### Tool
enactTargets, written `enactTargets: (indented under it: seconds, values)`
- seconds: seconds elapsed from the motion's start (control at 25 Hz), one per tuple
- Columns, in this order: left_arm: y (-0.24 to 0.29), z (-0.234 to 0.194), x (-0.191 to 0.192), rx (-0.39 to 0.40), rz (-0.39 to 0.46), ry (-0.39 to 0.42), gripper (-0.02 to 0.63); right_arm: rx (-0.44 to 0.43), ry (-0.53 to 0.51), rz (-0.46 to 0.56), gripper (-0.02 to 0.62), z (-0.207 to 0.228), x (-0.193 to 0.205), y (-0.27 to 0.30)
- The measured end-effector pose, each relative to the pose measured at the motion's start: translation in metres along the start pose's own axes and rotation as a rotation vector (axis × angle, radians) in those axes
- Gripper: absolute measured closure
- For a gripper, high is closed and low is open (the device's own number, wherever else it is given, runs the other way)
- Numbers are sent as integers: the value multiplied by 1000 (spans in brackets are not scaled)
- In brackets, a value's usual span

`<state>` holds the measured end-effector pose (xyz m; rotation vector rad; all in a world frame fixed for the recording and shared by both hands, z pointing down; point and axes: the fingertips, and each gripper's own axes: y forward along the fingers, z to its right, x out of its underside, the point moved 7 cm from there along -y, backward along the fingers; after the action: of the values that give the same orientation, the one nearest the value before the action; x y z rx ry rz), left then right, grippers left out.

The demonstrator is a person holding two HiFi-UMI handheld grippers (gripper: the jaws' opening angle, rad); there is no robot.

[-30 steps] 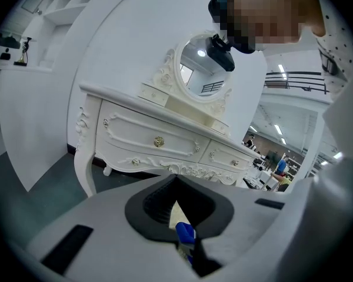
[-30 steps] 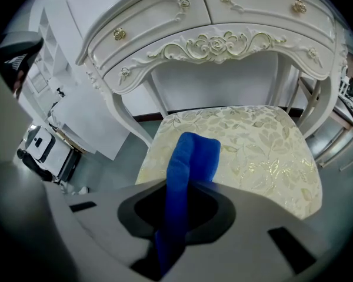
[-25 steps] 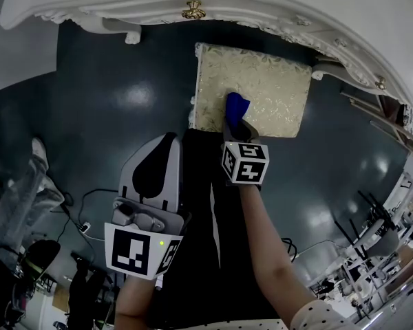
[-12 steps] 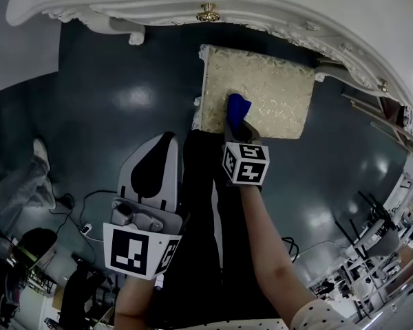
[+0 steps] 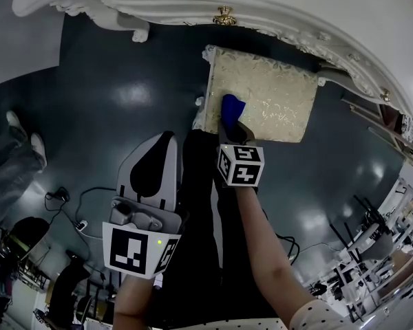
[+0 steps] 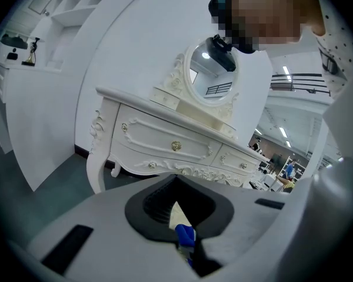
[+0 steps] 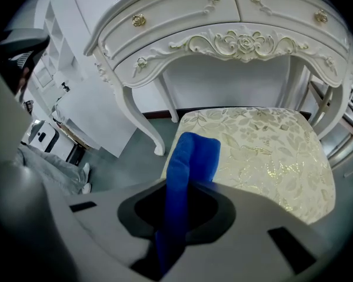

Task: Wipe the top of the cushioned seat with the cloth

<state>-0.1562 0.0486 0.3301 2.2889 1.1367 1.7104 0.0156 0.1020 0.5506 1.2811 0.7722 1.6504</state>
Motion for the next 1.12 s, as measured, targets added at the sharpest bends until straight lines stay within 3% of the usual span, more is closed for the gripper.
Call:
enactTargets:
  seconds: [0.88, 1.12]
  values:
    - [2, -10, -2, -57, 8, -16, 597, -176, -72, -37, 532, -41, -7, 33]
    - [-5, -8, -3, -82, 17, -12, 597, -199, -119, -86, 532, -51, -10, 47]
